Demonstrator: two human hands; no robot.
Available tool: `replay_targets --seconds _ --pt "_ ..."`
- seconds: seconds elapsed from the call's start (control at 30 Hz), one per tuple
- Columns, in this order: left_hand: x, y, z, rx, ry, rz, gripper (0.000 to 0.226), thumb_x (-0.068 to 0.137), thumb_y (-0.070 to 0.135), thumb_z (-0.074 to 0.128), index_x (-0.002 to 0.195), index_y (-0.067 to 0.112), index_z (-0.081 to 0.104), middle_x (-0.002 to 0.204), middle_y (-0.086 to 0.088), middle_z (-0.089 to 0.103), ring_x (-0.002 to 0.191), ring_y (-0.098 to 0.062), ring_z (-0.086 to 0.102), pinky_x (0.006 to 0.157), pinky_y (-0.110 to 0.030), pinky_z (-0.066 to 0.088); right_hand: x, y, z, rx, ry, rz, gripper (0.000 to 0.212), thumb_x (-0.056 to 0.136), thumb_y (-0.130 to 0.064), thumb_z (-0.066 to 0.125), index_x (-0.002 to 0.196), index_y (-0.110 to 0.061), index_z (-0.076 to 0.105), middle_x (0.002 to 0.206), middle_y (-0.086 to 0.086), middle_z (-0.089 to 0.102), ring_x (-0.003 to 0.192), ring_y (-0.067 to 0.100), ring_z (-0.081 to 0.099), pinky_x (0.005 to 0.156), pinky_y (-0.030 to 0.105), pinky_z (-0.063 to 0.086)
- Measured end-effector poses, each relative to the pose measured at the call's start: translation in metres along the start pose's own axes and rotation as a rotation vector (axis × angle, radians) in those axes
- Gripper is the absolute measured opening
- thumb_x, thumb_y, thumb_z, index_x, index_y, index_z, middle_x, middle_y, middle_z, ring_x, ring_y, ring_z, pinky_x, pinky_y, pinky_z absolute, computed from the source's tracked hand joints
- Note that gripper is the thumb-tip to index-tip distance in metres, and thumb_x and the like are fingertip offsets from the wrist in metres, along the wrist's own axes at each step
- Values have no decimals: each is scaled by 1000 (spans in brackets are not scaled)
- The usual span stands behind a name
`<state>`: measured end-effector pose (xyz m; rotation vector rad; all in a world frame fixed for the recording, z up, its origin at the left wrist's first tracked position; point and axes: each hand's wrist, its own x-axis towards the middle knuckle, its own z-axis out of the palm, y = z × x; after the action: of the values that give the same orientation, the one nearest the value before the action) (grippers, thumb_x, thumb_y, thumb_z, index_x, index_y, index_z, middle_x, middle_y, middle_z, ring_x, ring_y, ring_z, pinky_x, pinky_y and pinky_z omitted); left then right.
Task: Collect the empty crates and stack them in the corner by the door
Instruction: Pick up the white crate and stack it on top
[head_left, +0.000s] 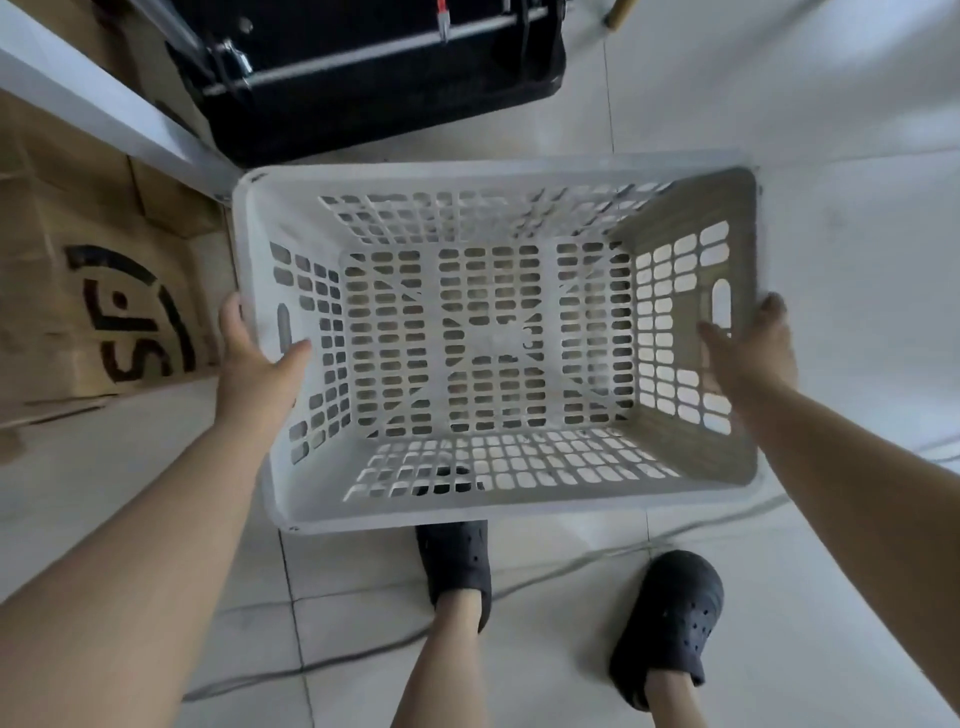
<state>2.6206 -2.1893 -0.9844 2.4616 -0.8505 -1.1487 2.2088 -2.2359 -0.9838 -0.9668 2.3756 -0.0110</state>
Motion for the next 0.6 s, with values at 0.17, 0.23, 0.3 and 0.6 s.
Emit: replay_targets --seconds 0.17,0.23,0.3,0.6 --pt "13 3 -7 -402 -81 -320 23 95 39 48 82 20 53 82 -15 61 56 -21 51 49 -27 44 25 3 -1 371 -66 227 36 82 -54 51 82 -19 56 76 5 63 63 24 60 57 30 43" --pt "17 4 -15 -476 -189 -411 36 88 50 50 84 15 57 72 -12 55 51 -23 47 51 -29 41 29 -1 -8 398 -168 311 42 80 -57 51 85 -16 62 71 3 60 57 19 55 55 28 42" --pt "16 3 -23 -453 -211 -421 39 85 52 51 90 14 58 74 -12 56 54 -23 48 53 -30 40 28 0 -16 436 -286 326 46 83 -61 51 81 -16 61 72 4 58 59 18 54 57 29 42" --pt "-62 65 -115 -351 -234 -460 43 94 52 43 79 14 55 69 -10 52 55 -24 45 57 -33 37 -71 7 -111 621 -441 457 60 98 -60 28 77 -10 53 67 8 49 51 19 46 41 19 39"
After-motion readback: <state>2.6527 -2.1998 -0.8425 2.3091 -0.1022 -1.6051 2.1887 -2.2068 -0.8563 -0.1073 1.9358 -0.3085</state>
